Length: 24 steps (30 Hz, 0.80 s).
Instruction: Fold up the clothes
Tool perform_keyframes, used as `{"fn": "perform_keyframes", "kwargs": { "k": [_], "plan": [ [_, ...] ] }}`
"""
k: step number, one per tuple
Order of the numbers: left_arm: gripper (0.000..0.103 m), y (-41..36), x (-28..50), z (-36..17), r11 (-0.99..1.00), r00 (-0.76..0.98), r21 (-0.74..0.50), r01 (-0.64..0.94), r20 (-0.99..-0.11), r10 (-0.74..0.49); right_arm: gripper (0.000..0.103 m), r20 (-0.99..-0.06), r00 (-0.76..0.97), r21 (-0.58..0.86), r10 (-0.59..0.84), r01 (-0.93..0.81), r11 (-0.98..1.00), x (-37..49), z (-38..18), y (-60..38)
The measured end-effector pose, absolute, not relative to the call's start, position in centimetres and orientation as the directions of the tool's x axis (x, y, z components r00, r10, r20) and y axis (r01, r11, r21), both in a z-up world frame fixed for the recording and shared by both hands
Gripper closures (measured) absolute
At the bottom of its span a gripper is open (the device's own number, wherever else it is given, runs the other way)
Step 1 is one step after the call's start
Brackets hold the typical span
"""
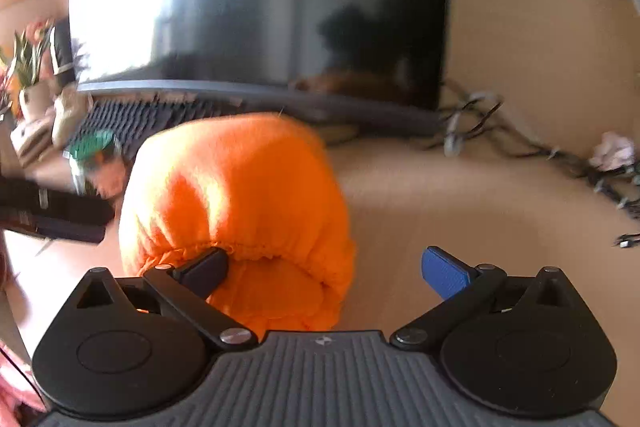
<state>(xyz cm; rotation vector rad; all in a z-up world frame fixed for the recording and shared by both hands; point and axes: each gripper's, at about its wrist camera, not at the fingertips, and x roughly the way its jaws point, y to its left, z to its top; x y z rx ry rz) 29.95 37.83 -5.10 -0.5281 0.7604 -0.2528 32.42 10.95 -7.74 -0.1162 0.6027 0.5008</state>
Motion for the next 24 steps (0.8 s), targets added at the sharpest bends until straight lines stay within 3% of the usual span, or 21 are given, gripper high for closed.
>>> {"fn": "perform_keyframes", "kwargs": {
  "k": [2, 7, 12, 16, 19, 23, 24],
  "plan": [
    [0.004, 37.0, 29.2, -4.9, 0.869, 0.703, -0.492, 0.06, -0.597, -0.386, 0.0, -0.537, 0.738, 0.007, 0.408, -0.48, 0.877, 31.7, -7.2, 9.7],
    [0.004, 33.2, 27.7, -4.8, 0.904, 0.714, -0.413, 0.109, -0.6, -0.36, 0.0, -0.515, 0.75, -0.246, 0.415, -0.592, 0.767, 30.7, -6.6, 9.1],
    [0.003, 29.8, 28.8, -5.7, 0.968, 0.724, -0.252, 0.005, -0.666, -0.177, 0.014, -0.484, 0.687, -0.398, 0.542, -0.725, 0.563, 30.6, -7.1, 10.0],
    [0.002, 28.1, 30.0, -6.3, 0.989, 0.729, -0.129, -0.071, -0.683, -0.036, 0.014, -0.446, 0.674, -0.494, 0.589, -0.734, 0.465, 31.0, -9.0, 11.1],
    [0.001, 27.3, 30.6, -6.2, 0.992, 0.74, -0.034, -0.118, -0.669, 0.065, 0.015, -0.364, 0.714, -0.514, 0.598, -0.689, 0.51, 31.4, -9.3, 11.6],
    [0.0, 26.8, 30.8, -5.6, 0.989, 0.754, 0.016, -0.148, -0.646, 0.123, 0.031, -0.279, 0.757, -0.498, 0.591, -0.64, 0.586, 32.2, -9.0, 11.9],
    [0.0, 26.7, 30.8, -5.5, 0.988, 0.758, 0.027, -0.154, -0.638, 0.136, 0.042, -0.275, 0.757, -0.485, 0.592, -0.641, 0.595, 32.4, -8.9, 11.9]
  ]
}}
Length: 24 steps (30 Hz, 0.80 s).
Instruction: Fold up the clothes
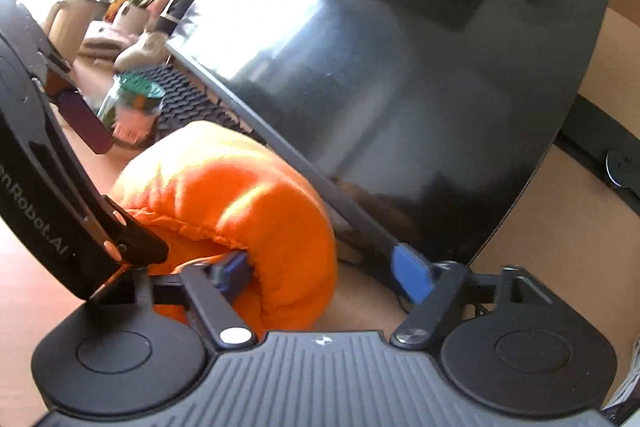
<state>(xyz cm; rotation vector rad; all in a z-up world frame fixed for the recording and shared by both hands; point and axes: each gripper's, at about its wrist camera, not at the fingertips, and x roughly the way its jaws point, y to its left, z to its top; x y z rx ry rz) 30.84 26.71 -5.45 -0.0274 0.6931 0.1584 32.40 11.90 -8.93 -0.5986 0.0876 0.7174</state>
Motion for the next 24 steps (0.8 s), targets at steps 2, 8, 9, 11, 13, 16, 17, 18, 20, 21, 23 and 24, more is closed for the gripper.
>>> {"fn": "perform_keyframes", "kwargs": {
  "k": [2, 8, 9, 11, 13, 16, 17, 18, 20, 21, 23, 24],
  "plan": [
    [0.0, 26.5, 31.2, -5.4, 0.985, 0.758, 0.056, -0.161, -0.633, 0.16, 0.056, -0.276, 0.753, -0.446, 0.598, -0.651, 0.614, 32.8, -8.6, 11.6],
    [0.0, 26.2, 32.0, -6.3, 0.98, 0.765, 0.076, -0.184, -0.615, 0.191, 0.062, -0.298, 0.739, -0.314, 0.605, -0.674, 0.668, 32.7, -7.5, 10.0],
    [0.0, 26.3, 32.2, -6.5, 0.981, 0.758, 0.069, -0.179, -0.626, 0.182, 0.064, -0.327, 0.725, -0.297, 0.606, -0.688, 0.663, 32.7, -7.7, 9.8],
    [0.0, 26.6, 32.2, -6.7, 0.986, 0.743, 0.039, -0.159, -0.653, 0.146, 0.066, -0.391, 0.68, -0.256, 0.621, -0.728, 0.636, 33.0, -8.2, 8.8],
    [0.0, 27.2, 31.5, -6.5, 0.991, 0.73, -0.022, -0.128, -0.678, 0.079, 0.062, -0.442, 0.628, -0.202, 0.641, -0.765, 0.611, 33.4, -8.6, 7.6],
    [0.0, 29.4, 29.7, -4.6, 0.983, 0.758, -0.168, -0.079, -0.651, -0.051, 0.041, -0.468, 0.596, -0.154, 0.653, -0.782, 0.604, 33.6, -8.2, 5.3],
    [0.0, 30.1, 29.0, -3.9, 0.974, 0.767, -0.218, -0.061, -0.635, -0.094, 0.04, -0.468, 0.594, -0.135, 0.655, -0.78, 0.611, 33.7, -7.8, 4.8],
    [0.0, 30.9, 28.7, -3.0, 0.964, 0.785, -0.261, -0.041, -0.606, -0.131, 0.04, -0.466, 0.591, -0.116, 0.658, -0.778, 0.617, 33.8, -7.4, 4.4],
    [0.0, 32.0, 30.0, -1.3, 0.947, 0.818, -0.322, -0.007, -0.546, -0.18, 0.039, -0.45, 0.586, -0.077, 0.674, -0.777, 0.625, 33.9, -6.5, 4.4],
    [0.0, 32.5, 30.8, -0.5, 0.937, 0.833, -0.35, 0.011, -0.515, -0.202, 0.036, -0.435, 0.581, -0.058, 0.688, -0.78, 0.623, 33.9, -6.0, 4.9],
    [0.0, 33.3, 32.7, 0.6, 0.921, 0.85, -0.388, 0.046, -0.469, -0.24, 0.025, -0.419, 0.56, -0.04, 0.715, -0.798, 0.602, 33.9, -5.6, 6.9],
    [0.0, 33.4, 34.1, 0.5, 0.92, 0.843, -0.386, 0.063, -0.474, -0.256, 0.016, -0.425, 0.543, -0.041, 0.724, -0.811, 0.584, 33.9, -5.6, 8.2]
  ]
}}
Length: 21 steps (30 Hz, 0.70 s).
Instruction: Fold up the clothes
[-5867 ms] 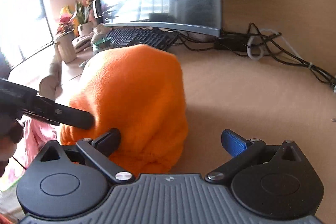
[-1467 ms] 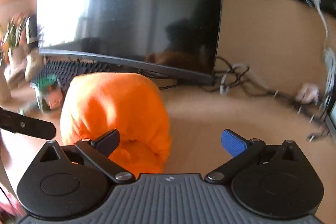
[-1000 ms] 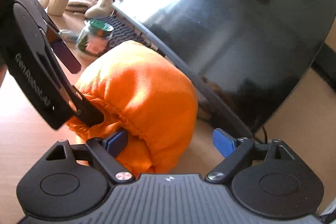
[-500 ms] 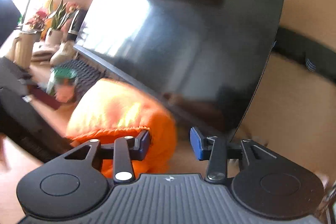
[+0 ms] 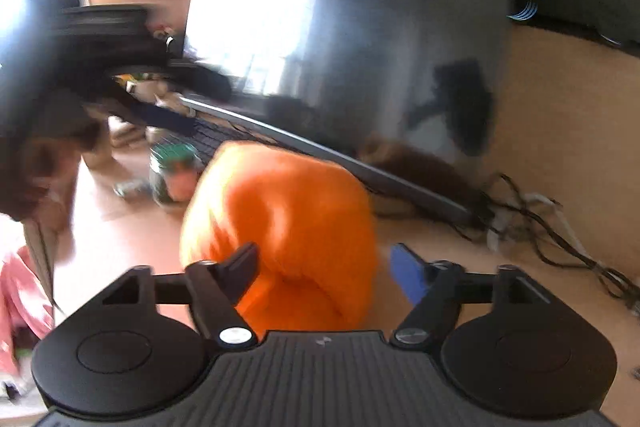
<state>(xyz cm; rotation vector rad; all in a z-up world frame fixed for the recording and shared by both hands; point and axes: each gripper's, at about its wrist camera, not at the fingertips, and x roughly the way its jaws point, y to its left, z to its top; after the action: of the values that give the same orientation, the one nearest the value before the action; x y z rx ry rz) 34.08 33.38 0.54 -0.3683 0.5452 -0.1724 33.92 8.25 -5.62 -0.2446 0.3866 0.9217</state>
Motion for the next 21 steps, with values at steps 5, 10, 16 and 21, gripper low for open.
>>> {"fn": "perform_keyframes", "kwargs": {
  "k": [5, 10, 16, 21],
  "plan": [
    [0.0, 34.3, 40.2, -5.1, 0.92, 0.716, -0.39, -0.034, -0.652, -0.25, 0.014, -0.559, 0.463, -0.011, 0.688, -0.834, 0.552, 35.0, -8.3, 14.4],
    [0.0, 35.7, 40.2, -8.1, 0.894, 0.697, -0.447, -0.032, -0.651, -0.3, 0.01, -0.617, 0.46, -0.007, 0.638, -0.815, 0.58, 34.0, -8.8, 16.6],
    [0.0, 35.2, 39.6, -8.6, 0.918, 0.69, -0.395, 0.033, -0.655, -0.307, 0.006, -0.648, 0.51, -0.032, 0.566, -0.76, 0.649, 33.5, -9.4, 18.5],
    [0.0, 35.2, 38.8, -8.6, 0.917, 0.686, -0.391, 0.073, -0.648, -0.331, 0.006, -0.644, 0.539, -0.04, 0.542, -0.732, 0.68, 32.1, -9.0, 19.1]
  ]
}}
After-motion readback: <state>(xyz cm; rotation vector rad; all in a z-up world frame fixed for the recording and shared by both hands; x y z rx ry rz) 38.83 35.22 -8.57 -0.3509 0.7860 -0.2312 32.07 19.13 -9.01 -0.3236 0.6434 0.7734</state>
